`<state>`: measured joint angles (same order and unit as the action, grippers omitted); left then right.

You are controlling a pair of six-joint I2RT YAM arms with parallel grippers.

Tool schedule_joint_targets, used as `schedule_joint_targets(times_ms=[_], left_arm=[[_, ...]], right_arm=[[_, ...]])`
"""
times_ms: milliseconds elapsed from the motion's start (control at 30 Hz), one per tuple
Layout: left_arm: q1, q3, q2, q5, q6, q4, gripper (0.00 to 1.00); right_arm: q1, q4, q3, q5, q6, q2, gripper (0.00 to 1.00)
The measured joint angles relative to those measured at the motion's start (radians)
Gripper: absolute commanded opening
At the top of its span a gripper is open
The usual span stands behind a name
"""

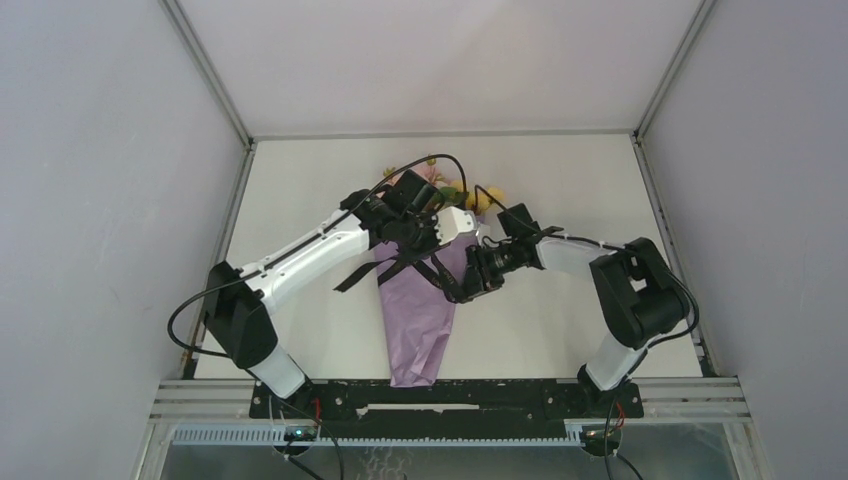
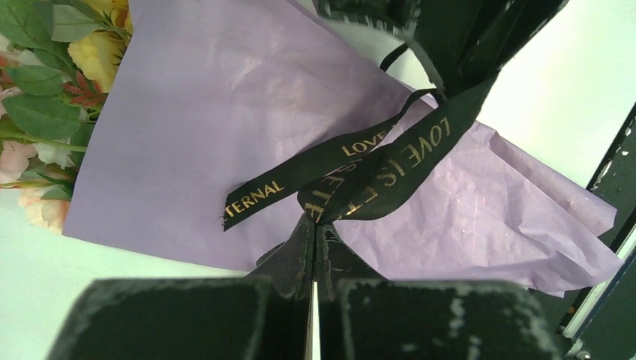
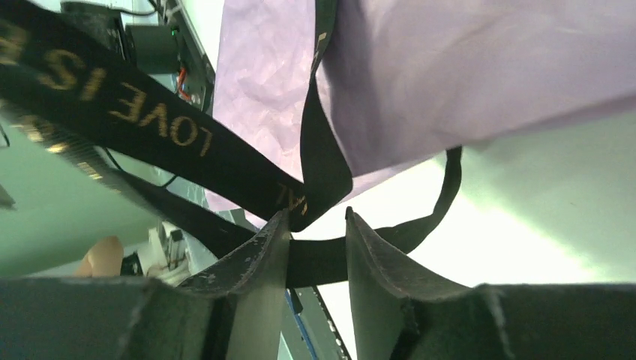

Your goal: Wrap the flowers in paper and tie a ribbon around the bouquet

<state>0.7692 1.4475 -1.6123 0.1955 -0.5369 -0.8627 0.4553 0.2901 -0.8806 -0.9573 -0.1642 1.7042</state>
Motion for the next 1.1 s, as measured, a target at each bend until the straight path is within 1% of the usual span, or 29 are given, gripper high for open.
schedule_joint_targets(times_ms=[33, 67, 200, 267, 333, 400, 467, 500, 567, 667, 733, 800, 900, 967, 1100], left_arm=[[0.000, 0.000, -0.003, 0.000, 0.003, 0.001, 0.00], [0.000, 0.000, -0.006, 0.001, 0.007, 0.003, 0.00], [0.000, -0.002, -0.013, 0.014, 0.018, 0.010, 0.00], [0.000, -0.002, -0.013, 0.020, 0.026, 0.014, 0.00], [0.000, -0.003, -0.013, 0.022, 0.036, 0.023, 0.00], [0.000, -0.005, -0.013, 0.024, 0.051, 0.034, 0.00], [0.000, -0.012, -0.013, 0.029, 0.068, 0.050, 0.00], [0.000, -0.014, -0.013, 0.032, 0.076, 0.055, 0.00], [0.000, -0.016, -0.013, 0.041, 0.087, 0.066, 0.00], [0.000, -0.017, -0.013, 0.049, 0.101, 0.076, 0.00], [0.000, -0.017, -0.013, 0.052, 0.107, 0.077, 0.00], [0.000, -0.017, -0.013, 0.053, 0.112, 0.077, 0.00], [0.000, -0.017, -0.013, 0.053, 0.113, 0.077, 0.00], [0.000, -0.017, -0.013, 0.053, 0.114, 0.077, 0.00], [0.000, -0.019, -0.012, 0.055, 0.119, 0.080, 0.00]], right_arm=[[-0.014, 0.012, 0.000, 0.008, 0.005, -0.017, 0.49], [-0.029, 0.019, 0.000, 0.013, 0.006, -0.032, 0.51], [-0.116, 0.016, 0.000, 0.042, 0.002, -0.089, 0.52], [-0.151, 0.009, 0.000, 0.063, -0.008, -0.105, 0.51], [-0.183, 0.001, 0.000, 0.105, -0.025, -0.125, 0.46], [-0.191, 0.001, 0.000, 0.172, -0.036, -0.158, 0.44], [-0.177, 0.001, 0.007, 0.254, -0.049, -0.227, 0.41], [-0.166, -0.011, 0.019, 0.285, -0.055, -0.272, 0.41], [-0.130, -0.061, 0.087, 0.343, -0.075, -0.415, 0.39], [-0.051, -0.145, 0.214, 0.396, -0.116, -0.627, 0.40], [0.038, -0.219, 0.319, 0.438, -0.144, -0.758, 0.42], [0.132, -0.298, 0.409, 0.485, -0.161, -0.825, 0.43], [0.254, -0.430, 0.514, 0.563, -0.174, -0.832, 0.43], [0.305, -0.519, 0.555, 0.604, -0.177, -0.769, 0.44], [0.313, -0.629, 0.560, 0.676, -0.184, -0.642, 0.44]])
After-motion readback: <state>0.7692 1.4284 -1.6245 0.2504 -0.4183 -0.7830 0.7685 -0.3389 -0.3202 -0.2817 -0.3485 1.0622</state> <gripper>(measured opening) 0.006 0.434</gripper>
